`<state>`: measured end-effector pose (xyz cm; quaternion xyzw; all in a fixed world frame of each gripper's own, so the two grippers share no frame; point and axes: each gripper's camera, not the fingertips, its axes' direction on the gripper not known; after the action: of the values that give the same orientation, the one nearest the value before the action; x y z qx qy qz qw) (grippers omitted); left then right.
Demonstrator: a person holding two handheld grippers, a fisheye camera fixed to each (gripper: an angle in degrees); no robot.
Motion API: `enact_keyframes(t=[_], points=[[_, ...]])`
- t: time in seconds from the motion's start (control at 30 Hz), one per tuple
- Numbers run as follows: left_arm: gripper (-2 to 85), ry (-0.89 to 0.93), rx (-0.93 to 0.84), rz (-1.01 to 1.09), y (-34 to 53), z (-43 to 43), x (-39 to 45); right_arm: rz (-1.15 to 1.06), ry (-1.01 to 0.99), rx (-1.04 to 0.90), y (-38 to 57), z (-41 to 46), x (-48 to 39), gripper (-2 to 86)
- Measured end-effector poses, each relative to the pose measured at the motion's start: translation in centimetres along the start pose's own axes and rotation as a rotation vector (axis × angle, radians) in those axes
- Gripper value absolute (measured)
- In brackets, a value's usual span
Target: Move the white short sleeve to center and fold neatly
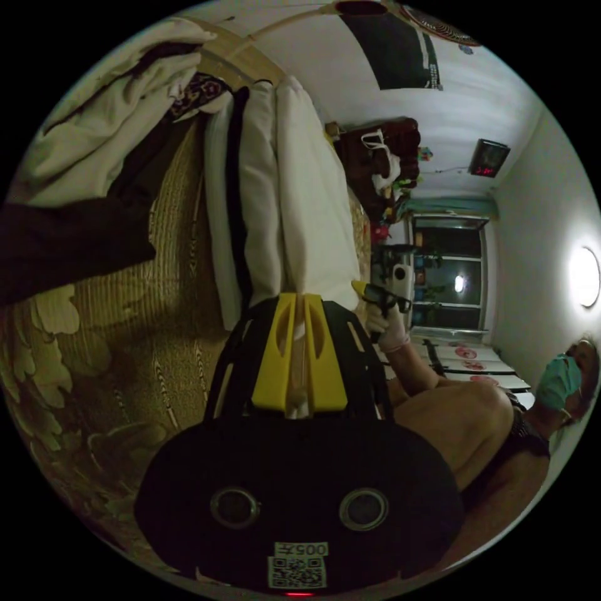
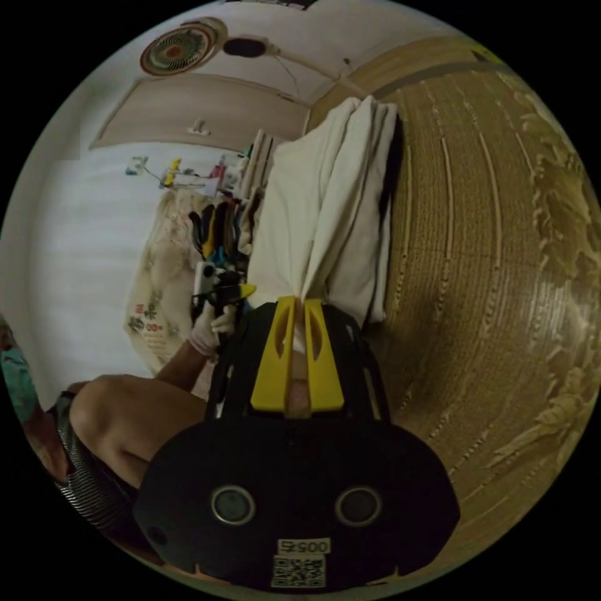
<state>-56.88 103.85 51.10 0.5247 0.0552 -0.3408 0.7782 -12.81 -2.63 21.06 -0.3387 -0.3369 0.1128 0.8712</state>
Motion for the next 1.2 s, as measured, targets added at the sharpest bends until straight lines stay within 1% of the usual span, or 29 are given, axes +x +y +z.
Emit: enact_keyframes(t=[0.07, 0.13, 0.2, 0.23, 0.33, 0.4, 0.47, 0.53, 0.67, 0.77, 0.83, 0.9, 0.97, 1.0, 1.1, 1.2], points=[[4.0, -0.02, 0.015, 0.012, 0.4, -0.2, -0.6, 0.006, 0.052, -0.026, -0.7, 2.0, 0.4, 0.1], [4.0, -0.032, 0.024, 0.021, 1.0, -0.4, -0.9, 0.031, 0.044, -0.019, -0.9, 3.0, 0.9, -0.4], [3.3, -0.087, 0.045, 0.035, 1.9, -0.9, -0.8, 0.06, 0.062, -0.006, -1.0, 3.8, 1.1, -0.8], [2.6, -0.11, 0.051, 0.036, 2.2, -1.0, -0.8, 0.075, 0.103, 0.003, -1.1, 4.0, 1.1, -0.9], [0.2, -0.309, 0.103, 0.066, 3.3, -2.1, 0.5, 0.066, 0.208, 0.051, -1.6, 4.1, 0.4, -1.0], [-0.3, -0.497, 0.163, 0.115, 3.6, -2.9, 2.4, 0.041, 0.257, 0.092, -2.3, 3.9, -0.4, -1.0], [-0.5, -0.588, 0.223, 0.185, 3.4, -3.3, 4.2, -0.031, 0.284, 0.125, -4.1, 4.2, -1.9, -1.0], [-0.6, -0.621, 0.232, 0.263, 2.4, -2.9, 5.9, -0.101, 0.3, 0.122, -6.0, 5.3, -3.4, -1.0], [-0.6, -0.625, 0.167, 0.393, -0.9, 0.4, 9.6, -0.295, 0.353, 0.05, -10.2, 10.7, -7.9, -1.0], [-0.6, -0.714, 0.091, 0.459, -2.7, 4.0, 12.3, -0.397, 0.419, -0.064, -12.1, 16.2, -10.3, -1.0], [-0.6, -0.741, 0.023, 0.471, -3.5, 6.4, 13.1, -0.413, 0.463, -0.15, -12.8, 19.7, -10.7, -1.0], [-0.6, -0.78, -0.119, 0.453, -4.2, 10.2, 13.1, -0.413, 0.523, -0.234, -13.0, 23.0, -10.4, -1.0], [-0.6, -0.855, -0.184, 0.448, -4.0, 12.9, 13.2, -0.377, 0.633, -0.393, -12.4, 27.5, -8.9, -1.0], [-0.6, -0.903, -0.18, 0.467, -3.5, 14.1, 13.9, -0.373, 0.658, -0.415, -12.1, 28.4, -8.6, -1.0], [-0.6, -1.021, -0.171, 0.511, -2.0, 16.3, 16.5, -0.407, 0.718, -0.378, -10.4, 30.0, -8.9, -1.0], [-0.6, -1.082, -0.194, 0.573, -0.8, 18.1, 18.9, -0.439, 0.748, -0.397, -9.0, 31.0, -9.1, -1.3]])
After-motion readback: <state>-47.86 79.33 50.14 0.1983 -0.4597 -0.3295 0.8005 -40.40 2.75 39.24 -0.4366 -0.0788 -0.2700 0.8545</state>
